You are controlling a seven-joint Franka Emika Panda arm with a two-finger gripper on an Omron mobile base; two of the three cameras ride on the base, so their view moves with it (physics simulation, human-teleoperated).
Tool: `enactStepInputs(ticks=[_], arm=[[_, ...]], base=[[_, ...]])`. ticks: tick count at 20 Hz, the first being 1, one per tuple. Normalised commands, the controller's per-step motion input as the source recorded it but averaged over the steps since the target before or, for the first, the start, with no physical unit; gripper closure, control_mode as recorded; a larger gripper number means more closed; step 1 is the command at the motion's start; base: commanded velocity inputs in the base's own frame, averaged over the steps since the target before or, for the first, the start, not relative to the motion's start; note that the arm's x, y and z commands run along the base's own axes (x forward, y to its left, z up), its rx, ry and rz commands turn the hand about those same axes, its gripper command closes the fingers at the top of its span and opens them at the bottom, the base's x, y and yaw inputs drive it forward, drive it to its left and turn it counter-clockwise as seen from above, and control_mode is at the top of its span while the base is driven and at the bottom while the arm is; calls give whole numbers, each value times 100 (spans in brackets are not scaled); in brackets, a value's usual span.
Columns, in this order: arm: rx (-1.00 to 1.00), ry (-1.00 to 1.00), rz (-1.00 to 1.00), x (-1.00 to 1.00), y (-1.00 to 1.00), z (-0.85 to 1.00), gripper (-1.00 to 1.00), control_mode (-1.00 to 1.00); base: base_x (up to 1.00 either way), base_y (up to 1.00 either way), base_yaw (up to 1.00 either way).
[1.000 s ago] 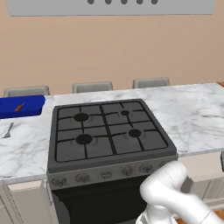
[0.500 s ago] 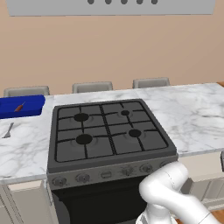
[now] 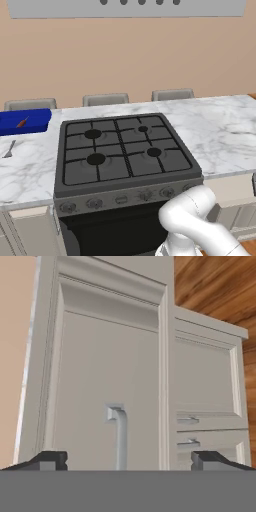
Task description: Take the tongs from the drawer on the right and place them on the dining counter next to the tray containing the hot dog.
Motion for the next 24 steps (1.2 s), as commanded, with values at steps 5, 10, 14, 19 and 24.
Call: enactStepInputs(ticks=[5,10,14,19,24], arm=[[0,0,0,-1,0,30,-100,-100],[0,0,0,0,0,32,-100,-100],[0,0,0,0,0,31,-100,-100],[0,0,0,0,0,31,-100,-100],[0,0,0,0,0,30,-100,-100]], base=[[0,0,0],[0,0,0],[0,0,0],[0,0,0],[0,0,0]])
